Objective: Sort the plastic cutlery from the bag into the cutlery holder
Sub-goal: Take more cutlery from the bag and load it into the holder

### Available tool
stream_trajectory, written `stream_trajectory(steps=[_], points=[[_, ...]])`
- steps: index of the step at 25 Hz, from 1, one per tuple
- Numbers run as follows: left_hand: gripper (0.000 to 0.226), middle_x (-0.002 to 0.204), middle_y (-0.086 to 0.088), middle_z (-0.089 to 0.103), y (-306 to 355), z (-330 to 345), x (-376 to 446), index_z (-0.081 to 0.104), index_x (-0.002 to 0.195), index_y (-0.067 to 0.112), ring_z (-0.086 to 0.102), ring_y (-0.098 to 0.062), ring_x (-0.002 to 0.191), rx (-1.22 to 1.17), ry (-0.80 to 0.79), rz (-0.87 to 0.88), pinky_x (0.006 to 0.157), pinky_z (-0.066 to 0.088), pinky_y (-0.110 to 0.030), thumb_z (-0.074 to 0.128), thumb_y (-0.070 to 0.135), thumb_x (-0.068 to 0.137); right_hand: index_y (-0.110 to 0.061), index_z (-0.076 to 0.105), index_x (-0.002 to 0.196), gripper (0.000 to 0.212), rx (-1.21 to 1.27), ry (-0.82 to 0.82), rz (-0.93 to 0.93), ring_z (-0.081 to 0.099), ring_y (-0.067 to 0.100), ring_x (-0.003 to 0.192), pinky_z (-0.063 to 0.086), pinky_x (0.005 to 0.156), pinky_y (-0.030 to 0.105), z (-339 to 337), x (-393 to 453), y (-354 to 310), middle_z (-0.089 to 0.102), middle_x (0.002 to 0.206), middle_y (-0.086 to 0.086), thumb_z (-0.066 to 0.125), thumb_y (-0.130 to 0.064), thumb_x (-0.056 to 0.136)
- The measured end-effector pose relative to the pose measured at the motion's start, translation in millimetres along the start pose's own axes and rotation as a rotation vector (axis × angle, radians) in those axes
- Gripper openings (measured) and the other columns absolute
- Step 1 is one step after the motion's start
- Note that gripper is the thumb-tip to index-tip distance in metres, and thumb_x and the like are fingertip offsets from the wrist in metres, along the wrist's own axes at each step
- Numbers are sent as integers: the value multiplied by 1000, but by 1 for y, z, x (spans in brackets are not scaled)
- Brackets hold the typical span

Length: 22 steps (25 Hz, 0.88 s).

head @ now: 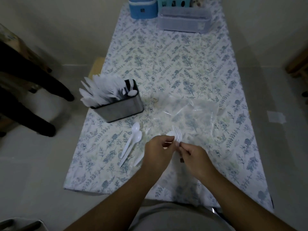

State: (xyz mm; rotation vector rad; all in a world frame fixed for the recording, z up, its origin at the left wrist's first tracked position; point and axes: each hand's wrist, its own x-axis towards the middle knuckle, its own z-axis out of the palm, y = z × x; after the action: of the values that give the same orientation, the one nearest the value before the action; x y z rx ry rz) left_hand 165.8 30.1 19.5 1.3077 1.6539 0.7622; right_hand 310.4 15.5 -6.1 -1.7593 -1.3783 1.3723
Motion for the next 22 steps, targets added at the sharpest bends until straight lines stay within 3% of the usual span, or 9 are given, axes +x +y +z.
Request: stream_trajectory(steps=[2,4,7,9,14,17,19,22], points=[[16,93,14,74,1,-25,2,77,103,21,67,8,86,-16,69,25,71,48,-4,75,24,87,-28,77,108,23,111,-67,-33,76,12,87,62,83,37,13,8,-22,79,94,-3,56,-21,101],[15,90,16,71,4,-54,5,77,101,19,65,11,87,-46,145,52,68,48,-4,76,19,86,-30,77,101,25,207,-117,-84,77,13,88,63,84,35,26,16,-51,80,95,-3,58,-14,100],[17,93,14,69,11,-100,16,76,102,19,65,9,89,-52,252,152,68,50,-6,77,14,85,-12,79,106,18,305,-156,-146,77,20,89,63,85,37,47,35,-102,81,95,4,64,-9,96],[18,96,12,69,17,-130,32,74,103,17,66,7,89,-28,290,237,72,53,-9,77,12,85,-11,78,104,16,318,-156,-189,77,20,87,63,85,36,58,49,-138,80,90,3,67,-8,93],[17,98,5,63,47,-188,82,70,101,10,57,9,92,66,432,477,76,44,-2,76,10,85,-12,80,102,15,164,-35,-381,78,13,79,61,81,32,68,90,-216,80,86,0,73,-14,90],[18,101,10,60,52,-199,102,67,104,9,59,4,98,-33,422,486,74,47,-4,74,9,87,-20,81,102,15,93,45,-437,76,13,75,62,79,35,73,106,-237,80,79,-4,75,-21,88],[19,104,4,62,48,-199,111,66,104,8,59,0,101,-40,399,490,76,50,-7,74,9,87,-23,81,100,14,52,97,-445,75,14,71,62,76,35,76,111,-238,78,73,-6,76,-23,87],[20,107,2,62,40,-195,117,65,105,11,62,-8,103,5,355,425,84,57,-21,74,11,87,-23,82,97,12,-27,142,-427,71,18,68,59,71,35,80,117,-231,76,69,-4,76,-24,86]])
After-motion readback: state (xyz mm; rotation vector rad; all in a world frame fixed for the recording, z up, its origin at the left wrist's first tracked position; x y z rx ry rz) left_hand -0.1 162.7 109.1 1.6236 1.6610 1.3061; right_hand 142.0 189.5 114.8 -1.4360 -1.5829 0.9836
